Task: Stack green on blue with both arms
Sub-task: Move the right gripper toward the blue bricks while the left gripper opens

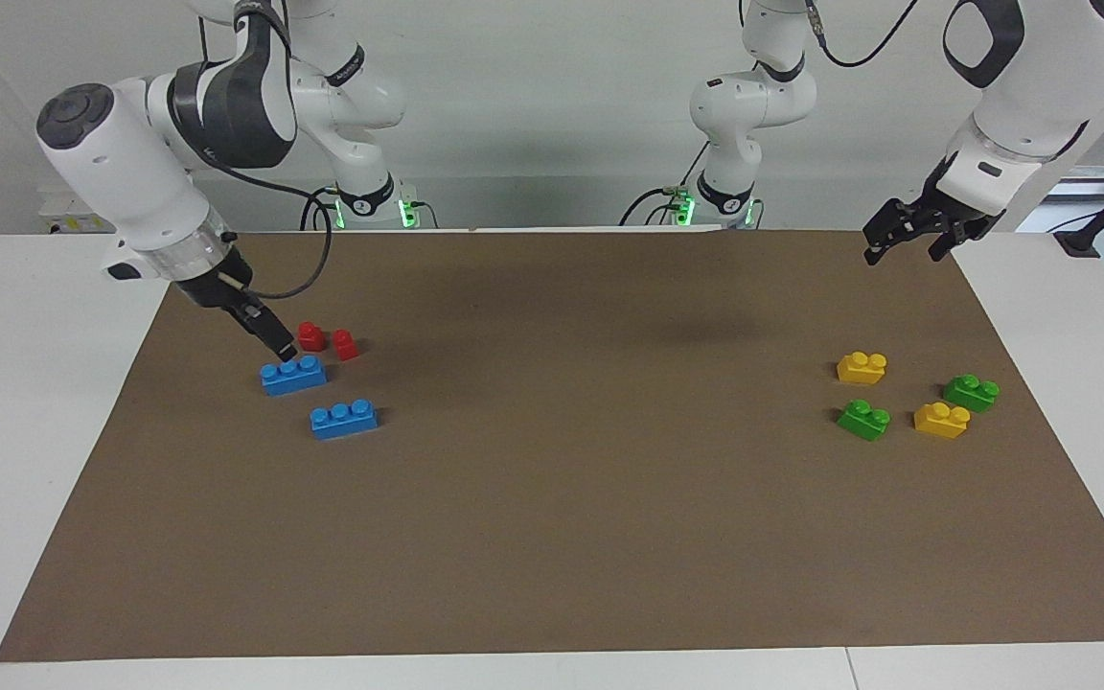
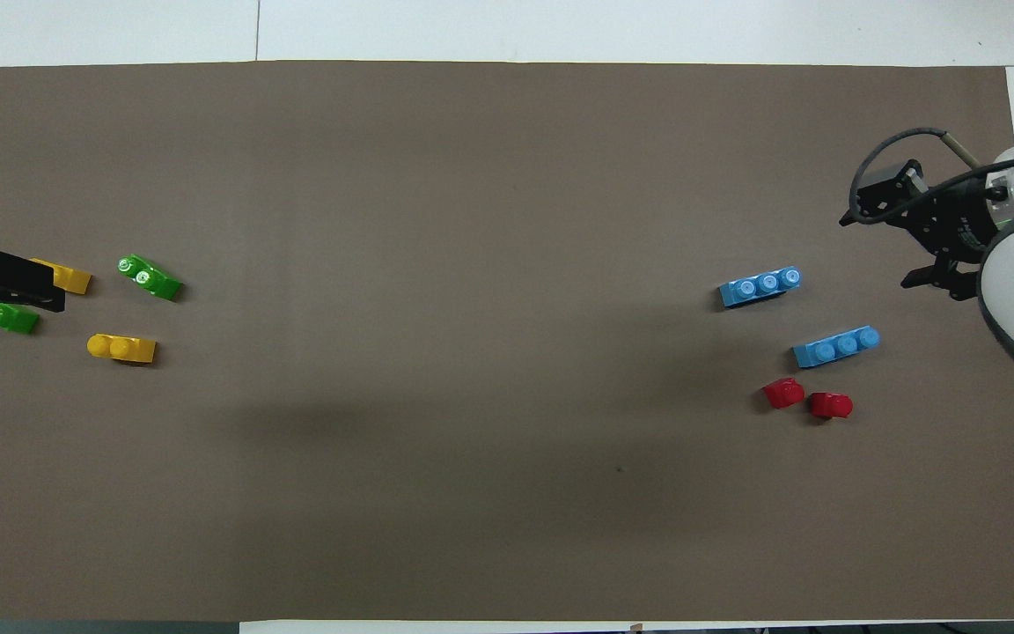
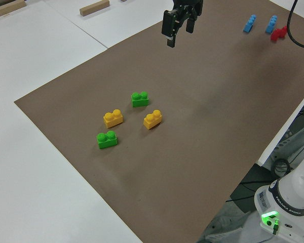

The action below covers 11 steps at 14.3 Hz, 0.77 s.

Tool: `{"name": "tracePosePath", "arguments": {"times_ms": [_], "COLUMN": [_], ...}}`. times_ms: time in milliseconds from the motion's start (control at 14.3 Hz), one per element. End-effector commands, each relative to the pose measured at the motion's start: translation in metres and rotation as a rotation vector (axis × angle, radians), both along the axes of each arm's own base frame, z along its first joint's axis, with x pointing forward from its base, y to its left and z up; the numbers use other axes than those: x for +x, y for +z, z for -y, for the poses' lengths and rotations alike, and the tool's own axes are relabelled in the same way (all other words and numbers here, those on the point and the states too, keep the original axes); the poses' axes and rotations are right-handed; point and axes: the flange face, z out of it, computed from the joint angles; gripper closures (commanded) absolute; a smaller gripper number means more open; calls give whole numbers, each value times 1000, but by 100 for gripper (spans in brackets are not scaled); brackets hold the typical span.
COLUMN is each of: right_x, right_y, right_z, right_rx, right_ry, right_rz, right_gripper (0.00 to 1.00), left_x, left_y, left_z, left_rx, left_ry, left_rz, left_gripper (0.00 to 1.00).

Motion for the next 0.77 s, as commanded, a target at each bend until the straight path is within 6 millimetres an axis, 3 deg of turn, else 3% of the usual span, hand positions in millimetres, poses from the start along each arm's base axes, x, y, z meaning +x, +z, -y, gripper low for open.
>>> {"name": "tracePosePath", "arguments": {"times_ms": [0,280,561,701], "right_x": [7,23,30,22], "right_y": [-1,-30,-67,-82], "right_z": [-12,-4,7,5], "right_rx": [119,201,209,205], "right_ry": [-315,-432,-460,-408], "right_rz": [-67,-117,-151,-164], "right_gripper": [1,1,1,1], "left_x": [-12,0,19,30], "left_y": [-18,-34,-73,-91], "left_z": [0,-3,-7,-8], "left_rx": [-9,-20,-22,-23], "left_ry": [201,377,570,677], "left_rz": [59,82,79,73], "left_gripper": [0,0,0,0]}}
